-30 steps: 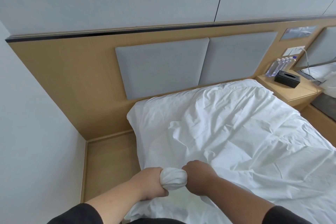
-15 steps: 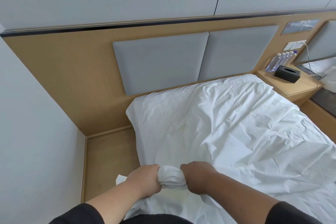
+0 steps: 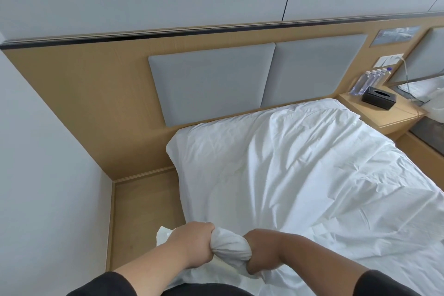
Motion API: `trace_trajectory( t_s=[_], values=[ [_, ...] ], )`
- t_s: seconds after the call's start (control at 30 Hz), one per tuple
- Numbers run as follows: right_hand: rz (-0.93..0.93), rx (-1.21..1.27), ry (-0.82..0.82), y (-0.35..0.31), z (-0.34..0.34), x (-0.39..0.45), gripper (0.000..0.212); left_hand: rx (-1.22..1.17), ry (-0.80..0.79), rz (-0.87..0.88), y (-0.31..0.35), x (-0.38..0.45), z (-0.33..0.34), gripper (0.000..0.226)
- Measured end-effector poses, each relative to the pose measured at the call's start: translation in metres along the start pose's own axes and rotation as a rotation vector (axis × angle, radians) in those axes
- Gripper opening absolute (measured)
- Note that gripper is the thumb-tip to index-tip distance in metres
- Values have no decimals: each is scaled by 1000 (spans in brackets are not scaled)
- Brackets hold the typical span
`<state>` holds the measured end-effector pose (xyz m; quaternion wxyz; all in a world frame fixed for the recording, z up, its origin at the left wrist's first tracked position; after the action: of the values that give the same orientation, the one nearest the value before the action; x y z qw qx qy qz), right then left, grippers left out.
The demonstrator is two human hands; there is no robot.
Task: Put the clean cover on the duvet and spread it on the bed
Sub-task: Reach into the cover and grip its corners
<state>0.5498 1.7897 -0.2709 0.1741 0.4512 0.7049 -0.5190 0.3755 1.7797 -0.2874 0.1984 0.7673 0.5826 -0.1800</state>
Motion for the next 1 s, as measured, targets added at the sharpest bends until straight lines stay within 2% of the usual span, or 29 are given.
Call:
trace_trajectory(
  t_s=[0.1, 0.17, 0.2, 0.23, 0.3, 0.4, 0.47, 0.53, 0.63, 0.67, 0.77, 0.8, 0.9, 1.0],
  values=[
    [16, -30, -44, -3, -2, -1, 13, -8, -18, -2, 2, -3, -1, 12],
    [58, -192, -24, -5, -3, 4, 24, -31, -28, -7, 2, -3, -1, 10],
    [98, -288, 15, -5, -4, 7, 26, -47, -31, -10, 2, -3, -2, 11],
    [126, -362, 71, -7, -6, 10, 19, -65, -35, -19, 2, -2, -2, 12],
    [150, -407, 168, -11, -12, 12, 12, -95, -48, -37, 0, -2, -5, 13],
    [31, -328, 151, -12, -13, 9, 3, -82, -49, -24, -1, -4, -8, 16],
    [-31, -207, 52, -7, -6, 3, 14, -43, -56, 4, 4, -8, -8, 12],
    [-30, -105, -48, -2, 5, -5, 18, 0, -72, 39, 10, -11, -5, 13],
    [-39, -44, -59, 2, 12, -5, 13, -4, -84, 42, 9, -13, -4, 13],
    [-47, -66, -32, 0, 10, -4, 12, -17, -87, 30, 7, -13, -4, 13],
    [-2, -272, 110, -2, -2, 2, 35, -60, -71, -8, -1, -13, -8, 14],
    [19, -339, 163, -3, -6, 5, 35, -79, -62, -18, -3, -12, -9, 12],
    [11, -447, 385, -8, -18, 12, 24, -138, -56, -45, -2, -7, -18, 12],
    [-70, -492, 629, -20, -37, 3, 14, -203, -127, -58, 6, -5, -31, 20]
  ],
)
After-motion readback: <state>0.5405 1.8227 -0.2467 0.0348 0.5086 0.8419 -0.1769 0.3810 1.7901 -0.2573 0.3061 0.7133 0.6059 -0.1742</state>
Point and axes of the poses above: each hand's wrist, its own x-axis towards the middle knuckle, its own z-axis out of the palm, y = z × x, the point moved 6 cm from there along x, towards the middle knuckle, and after that the axes turned 15 degrees about x, right-handed, at the moved point
